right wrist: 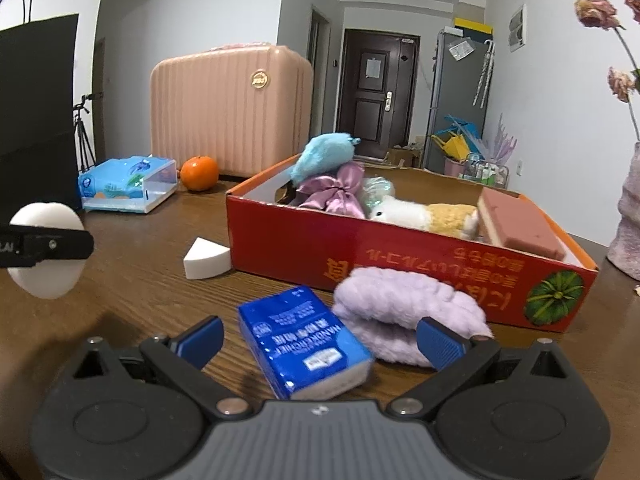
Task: Organize soft objects
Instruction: 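Grasp the blue tissue pack with the right gripper while the left gripper holds the white roll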
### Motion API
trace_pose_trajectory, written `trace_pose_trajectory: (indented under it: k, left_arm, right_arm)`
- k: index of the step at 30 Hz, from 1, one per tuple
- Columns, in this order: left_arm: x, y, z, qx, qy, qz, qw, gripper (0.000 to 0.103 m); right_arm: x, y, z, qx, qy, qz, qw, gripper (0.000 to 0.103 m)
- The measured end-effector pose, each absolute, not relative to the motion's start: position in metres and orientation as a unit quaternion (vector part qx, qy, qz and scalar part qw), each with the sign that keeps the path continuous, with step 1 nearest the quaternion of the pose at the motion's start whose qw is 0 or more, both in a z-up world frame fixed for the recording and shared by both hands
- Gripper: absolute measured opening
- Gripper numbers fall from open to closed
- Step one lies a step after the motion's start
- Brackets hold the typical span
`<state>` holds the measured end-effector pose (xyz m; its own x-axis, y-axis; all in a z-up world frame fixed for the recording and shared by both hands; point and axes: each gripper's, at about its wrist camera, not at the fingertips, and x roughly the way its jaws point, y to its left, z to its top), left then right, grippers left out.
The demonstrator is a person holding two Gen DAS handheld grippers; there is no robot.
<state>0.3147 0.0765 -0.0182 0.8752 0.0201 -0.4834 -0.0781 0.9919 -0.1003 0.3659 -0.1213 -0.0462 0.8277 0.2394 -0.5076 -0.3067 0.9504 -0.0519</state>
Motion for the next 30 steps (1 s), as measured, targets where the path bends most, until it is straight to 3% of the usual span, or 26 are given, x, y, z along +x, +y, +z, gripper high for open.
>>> trace_pose_trajectory:
  k: [7,11,25,30]
  left_arm:
    - [0.316,0.072,-0.021,-0.05,0.254,0.021,0.966,0.03]
    - [0.316,0.072,-0.022,-0.047,0.256,0.023,0.965,0.03]
    - [0.318,0.069,-0.024,-0.04,0.262,0.022,0.964,0.03]
    - [0.319,0.07,-0.025,-0.038,0.266,0.022,0.963,0.03]
  right_arm:
    - [0.384,-0.113,-0.052,-0.062,0.286,0.149,0.945,0.095]
    - [0.391,-0.112,-0.055,-0.059,0.3,0.149,0.94,0.086]
    - [0.384,-0.116,-0.054,-0.054,0.295,0.162,0.94,0.062]
    - [0.379,-0.117,-0.052,-0.048,0.285,0.174,0.941,0.059]
